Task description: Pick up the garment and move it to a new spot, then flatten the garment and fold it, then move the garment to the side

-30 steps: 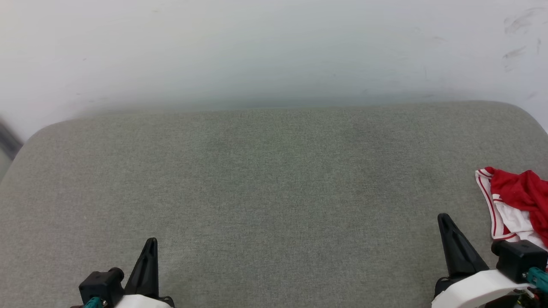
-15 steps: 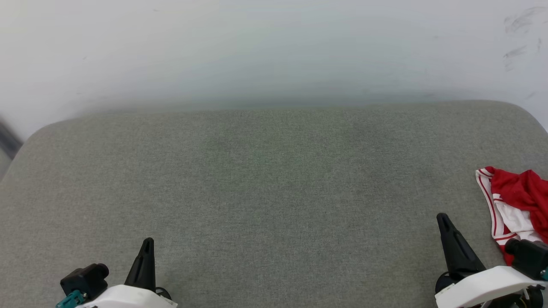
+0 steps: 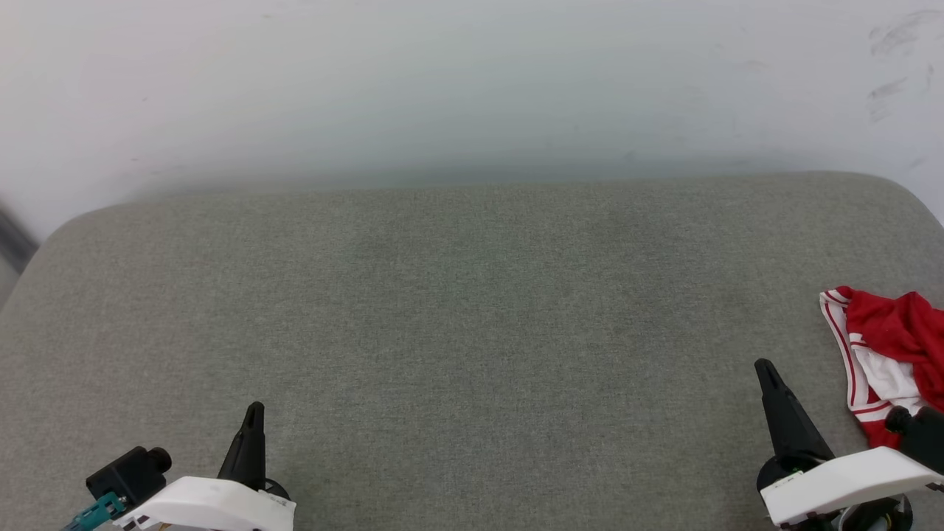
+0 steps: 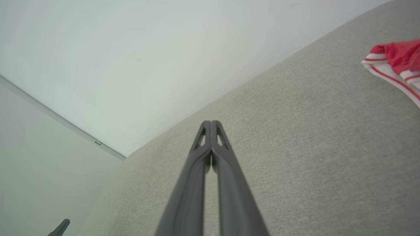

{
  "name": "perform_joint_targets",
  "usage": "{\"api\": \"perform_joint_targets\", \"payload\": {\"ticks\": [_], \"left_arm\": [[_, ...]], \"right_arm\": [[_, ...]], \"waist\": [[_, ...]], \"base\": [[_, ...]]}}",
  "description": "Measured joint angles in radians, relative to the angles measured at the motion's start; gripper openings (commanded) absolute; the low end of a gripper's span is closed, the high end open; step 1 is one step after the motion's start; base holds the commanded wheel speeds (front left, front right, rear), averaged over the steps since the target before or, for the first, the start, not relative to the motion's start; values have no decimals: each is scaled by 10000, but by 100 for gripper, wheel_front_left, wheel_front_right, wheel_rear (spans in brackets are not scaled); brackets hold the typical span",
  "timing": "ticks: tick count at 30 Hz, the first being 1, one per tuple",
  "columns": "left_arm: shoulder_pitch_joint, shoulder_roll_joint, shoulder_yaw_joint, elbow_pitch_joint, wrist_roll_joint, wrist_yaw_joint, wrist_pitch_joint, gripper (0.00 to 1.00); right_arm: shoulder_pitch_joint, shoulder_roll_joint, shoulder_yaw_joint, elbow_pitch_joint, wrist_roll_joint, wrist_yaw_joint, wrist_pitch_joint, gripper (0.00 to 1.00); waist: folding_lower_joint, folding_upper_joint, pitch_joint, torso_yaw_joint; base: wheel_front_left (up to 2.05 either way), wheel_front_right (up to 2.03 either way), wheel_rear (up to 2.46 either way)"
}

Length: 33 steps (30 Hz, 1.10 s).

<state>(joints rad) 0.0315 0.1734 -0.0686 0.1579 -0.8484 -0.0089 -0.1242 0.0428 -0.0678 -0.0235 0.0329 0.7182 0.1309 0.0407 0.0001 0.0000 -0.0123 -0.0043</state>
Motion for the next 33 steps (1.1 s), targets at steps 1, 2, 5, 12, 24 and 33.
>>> {"api": "perform_joint_targets", "payload": {"ticks": [1,2,5,12,24,33], "left_arm": [[-12,-17,29,13,-113,-4,50,0],[-22,-33,61,33,-236,-15,84,0],[-113,-81,134,71,-596,-88,190,0],[-222,-213,311,153,-1365,-192,426,0],[-430,-393,591,290,-2587,-382,788,0],[-588,-548,805,405,-3515,-535,1053,0]], "right_arm": [[-20,-4,-4,35,138,0,4,0],[-40,-8,-8,61,301,0,8,0],[-95,-15,-19,159,719,0,10,0],[-237,-38,-54,366,1689,0,42,0],[-460,-58,-127,706,3152,-2,113,0],[-617,-63,-198,966,4261,-2,142,0]], "waist": [[0,0,2,0],[0,0,3,1],[0,0,8,2],[0,0,20,5],[0,0,39,11],[0,0,55,16]], "base": [[0,0,0],[0,0,0],[0,0,0],[0,0,0],[0,0,0],[0,0,0]]}}
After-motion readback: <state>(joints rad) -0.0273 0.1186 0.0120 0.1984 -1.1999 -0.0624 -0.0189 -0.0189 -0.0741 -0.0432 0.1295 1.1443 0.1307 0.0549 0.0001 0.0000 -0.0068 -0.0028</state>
